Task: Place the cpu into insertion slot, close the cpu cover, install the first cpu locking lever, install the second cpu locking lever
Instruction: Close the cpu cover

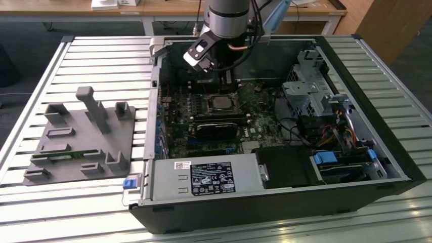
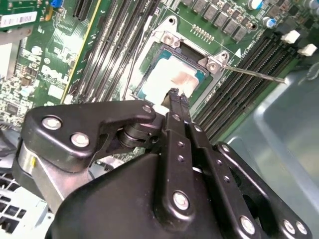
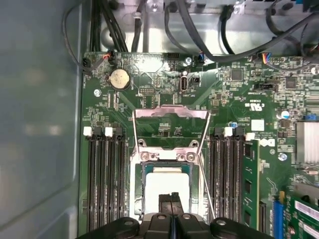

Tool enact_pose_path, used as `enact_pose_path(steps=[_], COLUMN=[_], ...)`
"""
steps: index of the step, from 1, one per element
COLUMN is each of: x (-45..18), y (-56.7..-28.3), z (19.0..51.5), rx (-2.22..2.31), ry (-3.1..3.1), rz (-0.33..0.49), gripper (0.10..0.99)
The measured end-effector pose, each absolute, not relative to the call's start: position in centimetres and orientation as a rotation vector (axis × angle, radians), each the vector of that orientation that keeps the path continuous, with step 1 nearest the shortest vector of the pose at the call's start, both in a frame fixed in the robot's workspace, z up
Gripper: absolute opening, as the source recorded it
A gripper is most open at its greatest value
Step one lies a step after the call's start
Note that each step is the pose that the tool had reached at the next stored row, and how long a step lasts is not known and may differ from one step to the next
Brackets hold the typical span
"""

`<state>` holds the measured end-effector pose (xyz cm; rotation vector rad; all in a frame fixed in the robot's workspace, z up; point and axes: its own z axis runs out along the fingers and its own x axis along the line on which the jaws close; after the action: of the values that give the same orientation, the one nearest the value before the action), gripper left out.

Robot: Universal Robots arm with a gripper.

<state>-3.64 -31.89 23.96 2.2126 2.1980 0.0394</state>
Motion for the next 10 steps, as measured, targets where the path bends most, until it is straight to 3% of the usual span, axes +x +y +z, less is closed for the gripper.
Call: enact_pose_path(steps=[10], x=[-3.6], y=[-31.9], z=[25.9], rx=[2.217], ry=[2.195], rz=[0.038], gripper=[0.114])
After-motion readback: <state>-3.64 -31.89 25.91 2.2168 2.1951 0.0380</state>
